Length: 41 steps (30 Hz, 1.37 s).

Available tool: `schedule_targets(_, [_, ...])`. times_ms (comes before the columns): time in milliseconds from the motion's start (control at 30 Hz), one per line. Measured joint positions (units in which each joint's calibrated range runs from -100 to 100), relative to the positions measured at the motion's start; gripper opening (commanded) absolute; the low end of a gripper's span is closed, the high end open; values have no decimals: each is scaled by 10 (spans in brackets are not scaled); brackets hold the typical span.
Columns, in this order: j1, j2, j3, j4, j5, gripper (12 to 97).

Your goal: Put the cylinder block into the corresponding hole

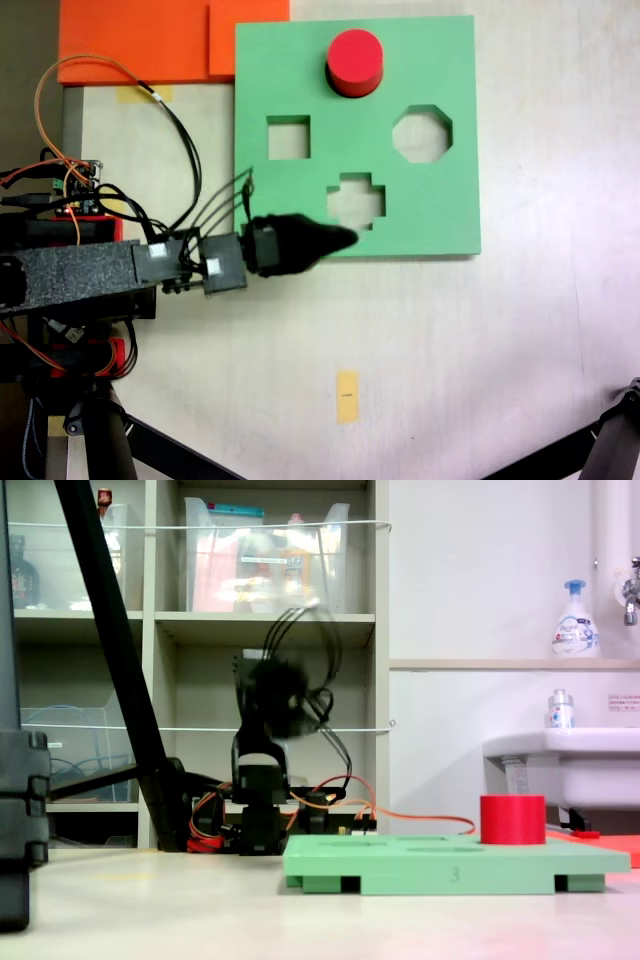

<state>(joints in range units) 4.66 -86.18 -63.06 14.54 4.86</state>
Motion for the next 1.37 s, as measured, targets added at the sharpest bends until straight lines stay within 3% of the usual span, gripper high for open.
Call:
schedule_targets(433, [-22, -133, -353, -58, -33, 445])
schedule_targets(767, [-31, -134, -358, -70, -59, 497])
schedule_targets(1367, [-31, -134, -358, -70, -59, 498])
